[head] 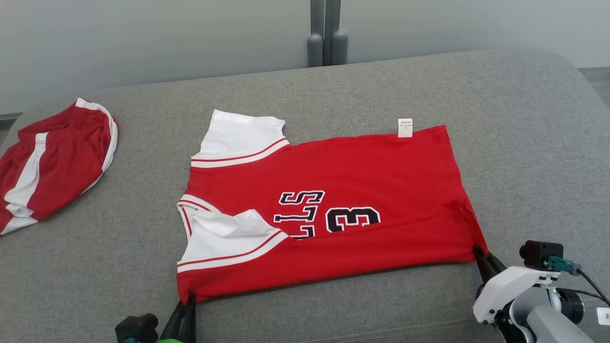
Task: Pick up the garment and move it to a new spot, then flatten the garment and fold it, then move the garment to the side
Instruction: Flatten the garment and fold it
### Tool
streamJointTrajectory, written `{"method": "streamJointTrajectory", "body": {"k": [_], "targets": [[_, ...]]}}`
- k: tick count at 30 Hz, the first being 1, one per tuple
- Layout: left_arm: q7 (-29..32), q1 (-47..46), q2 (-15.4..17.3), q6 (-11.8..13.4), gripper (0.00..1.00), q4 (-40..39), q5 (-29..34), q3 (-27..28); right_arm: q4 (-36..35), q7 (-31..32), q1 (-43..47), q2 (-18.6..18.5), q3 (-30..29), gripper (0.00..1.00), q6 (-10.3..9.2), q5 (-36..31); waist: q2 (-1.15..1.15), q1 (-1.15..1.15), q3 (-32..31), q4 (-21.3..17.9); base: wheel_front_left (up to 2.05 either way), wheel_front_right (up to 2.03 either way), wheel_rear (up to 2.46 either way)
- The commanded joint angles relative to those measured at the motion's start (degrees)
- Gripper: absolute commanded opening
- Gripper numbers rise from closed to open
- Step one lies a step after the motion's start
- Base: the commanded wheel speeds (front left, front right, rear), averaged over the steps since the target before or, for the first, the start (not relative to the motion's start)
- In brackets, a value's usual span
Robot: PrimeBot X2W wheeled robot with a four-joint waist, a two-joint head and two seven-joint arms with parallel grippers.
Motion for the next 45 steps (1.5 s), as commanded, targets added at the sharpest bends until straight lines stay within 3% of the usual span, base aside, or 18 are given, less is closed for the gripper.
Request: {"method": "streamJointTrajectory", "body": {"k": [1,2,3,10,16,26,34,45], "targets": [[0.0,0.5,0.2,0.2,0.27,0.4,-0.1,0.0,0.1,0.0,0.6,-0.2,-0.6,0.36,-0.12,-0.5,0.00,0.00,0.0,0.0,0.00,0.00,0.00],[0.0,0.4,0.2,0.2,0.71,0.4,0.0,0.2,0.1,0.0,0.8,-0.1,-0.8,0.96,-0.12,-0.7,0.00,0.00,0.0,0.0,0.00,0.00,0.00],[0.0,0.4,0.2,0.2,1.00,0.5,0.2,0.4,0.1,-0.1,0.9,-0.1,-1.0,1.00,-0.12,-0.9,0.00,0.00,0.1,0.0,0.00,0.00,0.00],[0.0,0.6,0.0,0.2,1.00,-3.0,1.5,2.9,-3.0,-1.6,1.3,0.1,-3.9,1.00,-0.10,-3.1,0.00,0.00,0.6,0.1,0.00,0.00,0.00],[0.0,0.7,-0.2,0.8,1.00,-10.9,4.8,5.5,-10.0,-2.1,2.7,1.1,-8.6,1.00,-0.09,-9.5,0.00,0.00,0.8,0.2,0.00,0.00,0.00],[0.0,1.8,-0.4,4.0,1.00,-21.1,8.6,6.2,-26.7,-2.1,9.2,7.6,-15.6,1.00,-0.10,-21.3,0.00,0.00,1.1,0.5,0.00,0.00,0.00],[0.0,-4.7,0.7,2.4,1.00,-19.6,11.1,5.1,-30.3,-2.1,9.9,9.9,-15.1,1.00,-0.10,-23.9,0.00,0.00,2.5,-0.7,0.00,0.00,0.00],[1.6,-24.9,8.8,0.3,1.00,-10.5,11.4,0.9,-30.8,-2.1,3.8,11.2,-11.5,1.00,-0.09,-23.2,0.00,0.00,8.8,-6.2,0.00,0.00,0.00]]}}
